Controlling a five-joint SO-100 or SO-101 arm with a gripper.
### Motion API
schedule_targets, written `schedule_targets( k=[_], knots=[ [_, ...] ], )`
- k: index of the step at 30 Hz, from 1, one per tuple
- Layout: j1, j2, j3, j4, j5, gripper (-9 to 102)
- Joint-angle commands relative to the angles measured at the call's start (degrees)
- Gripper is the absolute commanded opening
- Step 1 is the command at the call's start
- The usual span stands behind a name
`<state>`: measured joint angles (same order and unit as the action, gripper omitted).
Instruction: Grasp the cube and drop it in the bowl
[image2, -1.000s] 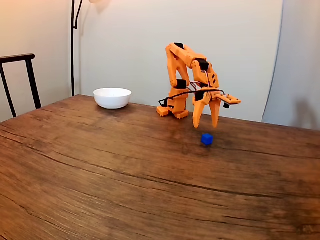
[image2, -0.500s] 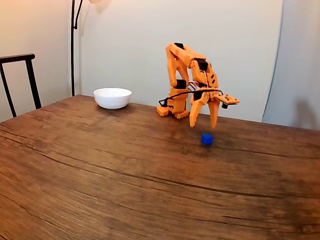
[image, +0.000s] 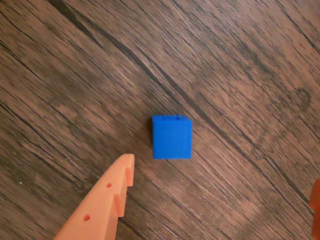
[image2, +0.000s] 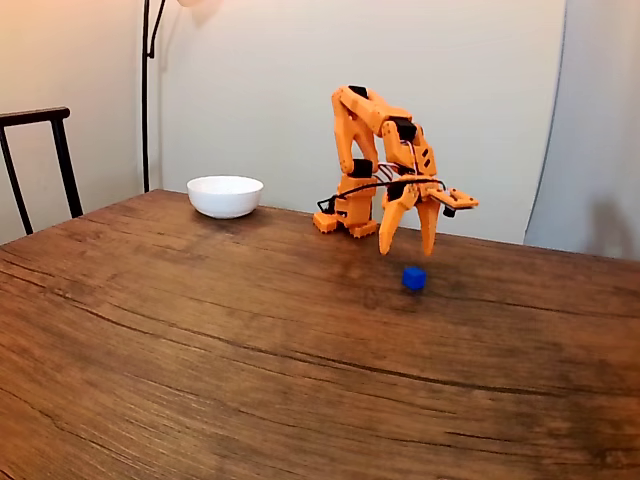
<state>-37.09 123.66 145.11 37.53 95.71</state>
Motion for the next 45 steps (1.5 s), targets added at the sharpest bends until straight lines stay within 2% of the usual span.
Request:
schedule_targets(
  k=[1,7,13,33,37,40,45],
  knots=[
    [-0.4,0.2,-0.3,-0.9,-0.8,47],
    [-2.5,-4.0,-1.2,-2.2,-3.4,47],
    [-1.9,-9.7,-1.3,-7.2,-3.3,47],
    [0.3,-13.4,-1.3,-7.5,-3.5,47],
    [0.0,-13.4,-0.4,-11.5,-3.3,47],
    [-0.4,-13.4,-0.1,-8.6,-4.0,47],
    [0.4,-13.4,-0.6,-8.6,-3.6,47]
  ],
)
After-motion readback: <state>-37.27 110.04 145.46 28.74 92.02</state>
